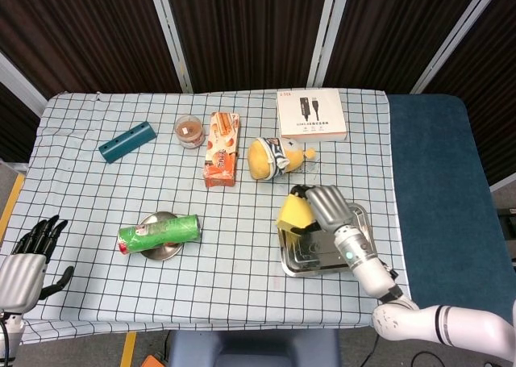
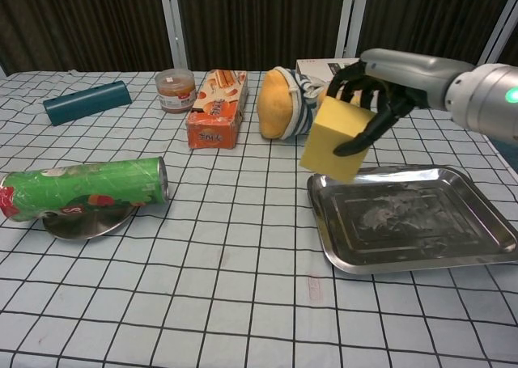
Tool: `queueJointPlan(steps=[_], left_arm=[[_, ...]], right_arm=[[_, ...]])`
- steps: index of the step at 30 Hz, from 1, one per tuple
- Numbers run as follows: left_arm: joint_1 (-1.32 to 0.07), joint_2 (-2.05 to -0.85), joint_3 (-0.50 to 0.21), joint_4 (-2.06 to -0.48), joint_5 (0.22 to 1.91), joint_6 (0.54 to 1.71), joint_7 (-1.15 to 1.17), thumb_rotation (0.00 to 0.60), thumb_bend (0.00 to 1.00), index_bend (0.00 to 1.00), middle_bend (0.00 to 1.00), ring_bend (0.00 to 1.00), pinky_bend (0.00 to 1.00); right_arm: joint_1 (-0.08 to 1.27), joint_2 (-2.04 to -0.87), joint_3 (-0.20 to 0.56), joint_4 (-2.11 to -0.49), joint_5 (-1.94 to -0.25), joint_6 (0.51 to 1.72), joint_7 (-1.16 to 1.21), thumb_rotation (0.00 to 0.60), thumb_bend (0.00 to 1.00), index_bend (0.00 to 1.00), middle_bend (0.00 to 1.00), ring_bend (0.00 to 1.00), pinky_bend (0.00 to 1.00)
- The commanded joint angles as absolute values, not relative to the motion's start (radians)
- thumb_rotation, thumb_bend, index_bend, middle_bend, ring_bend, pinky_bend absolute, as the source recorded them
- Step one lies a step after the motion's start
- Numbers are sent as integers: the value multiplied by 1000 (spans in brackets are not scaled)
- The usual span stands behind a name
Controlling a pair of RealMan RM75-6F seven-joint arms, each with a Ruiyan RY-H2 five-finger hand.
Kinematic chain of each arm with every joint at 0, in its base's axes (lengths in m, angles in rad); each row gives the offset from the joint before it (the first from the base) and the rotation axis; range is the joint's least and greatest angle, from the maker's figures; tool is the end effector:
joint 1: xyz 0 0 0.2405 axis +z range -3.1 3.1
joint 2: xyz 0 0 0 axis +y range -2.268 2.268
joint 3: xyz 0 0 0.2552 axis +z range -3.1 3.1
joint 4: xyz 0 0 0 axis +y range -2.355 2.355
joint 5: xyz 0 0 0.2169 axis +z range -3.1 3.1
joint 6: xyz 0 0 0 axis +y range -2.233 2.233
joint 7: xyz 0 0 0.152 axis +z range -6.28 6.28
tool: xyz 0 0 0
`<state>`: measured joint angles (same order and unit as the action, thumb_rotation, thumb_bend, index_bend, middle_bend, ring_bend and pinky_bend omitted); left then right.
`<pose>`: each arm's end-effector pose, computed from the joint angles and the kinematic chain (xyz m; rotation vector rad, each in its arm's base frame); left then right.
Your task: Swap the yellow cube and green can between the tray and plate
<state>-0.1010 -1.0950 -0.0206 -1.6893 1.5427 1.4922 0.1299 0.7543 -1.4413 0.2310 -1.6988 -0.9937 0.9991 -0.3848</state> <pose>-0.2921 0.1865 0.1473 -1.4710 -0.8298 -0.8712 -0.1132 -0.3455 0.0068 1.8118 -1.0481 1.0150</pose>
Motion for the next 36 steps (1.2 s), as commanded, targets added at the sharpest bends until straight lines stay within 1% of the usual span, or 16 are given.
queueJointPlan(steps=[1,7,10,12,14,17,18,20,22,23,26,28,30,32,36], left_arm=[[-98,-1093,-21,-1689,1546,1497,124,600,357,0,0,0,191],[-99,-1089,-20,-1682,1552,1500,104,600,357,0,0,0,190],[-99,-1087,-21,-1679,1551,1499,95,600,358,0,0,0,190],[-98,-1086,-21,-1677,1549,1499,91,600,358,0,0,0,190],[-98,-1085,-22,-1676,1547,1498,87,600,357,0,0,0,190],[-99,-1084,-22,-1675,1549,1497,81,600,357,0,0,0,191],[-99,-1083,-21,-1674,1550,1497,79,600,357,0,0,0,191],[-99,-1082,-21,-1674,1551,1497,77,600,357,0,0,0,190],[-98,-1082,-21,-1675,1551,1498,76,600,357,0,0,0,190],[-98,-1082,-22,-1675,1550,1499,75,600,357,0,0,0,190],[-97,-1082,-22,-1676,1548,1500,78,600,357,0,0,0,190],[-98,-1083,-21,-1677,1549,1497,81,600,357,0,0,0,190],[-99,-1083,-21,-1677,1550,1496,84,600,357,0,0,0,190],[-101,-1085,-20,-1676,1551,1492,87,600,357,0,0,0,190],[-103,-1086,-20,-1676,1550,1487,86,600,358,0,0,0,190]], right_arm=[[827,-1519,252,-1641,-1009,965,-433,600,164,628,545,648,651],[923,-1670,287,-1475,-996,950,-478,600,164,628,545,645,649],[961,-1741,314,-1378,-1006,928,-430,600,164,619,544,582,608],[982,-1774,327,-1327,-1021,908,-384,600,165,575,500,476,523],[998,-1801,335,-1280,-1042,890,-336,600,164,503,402,336,411],[1010,-1816,340,-1247,-1047,865,-295,600,164,393,270,165,316],[1011,-1814,340,-1245,-1045,857,-290,600,164,339,211,103,282],[1010,-1801,333,-1253,-1050,847,-284,600,164,239,109,20,229],[1004,-1782,324,-1275,-1060,848,-283,600,161,152,42,0,187],[999,-1772,320,-1288,-1065,852,-281,600,158,116,20,0,172],[982,-1730,310,-1343,-1078,863,-280,600,153,34,0,0,130],[965,-1689,300,-1395,-1090,880,-290,600,147,5,0,0,102],[941,-1646,289,-1456,-1109,907,-293,600,141,0,0,0,92],[894,-1584,266,-1540,-1143,962,-295,600,139,0,0,0,91],[765,-1418,184,-1730,-1194,1079,-318,600,139,0,0,0,92]])
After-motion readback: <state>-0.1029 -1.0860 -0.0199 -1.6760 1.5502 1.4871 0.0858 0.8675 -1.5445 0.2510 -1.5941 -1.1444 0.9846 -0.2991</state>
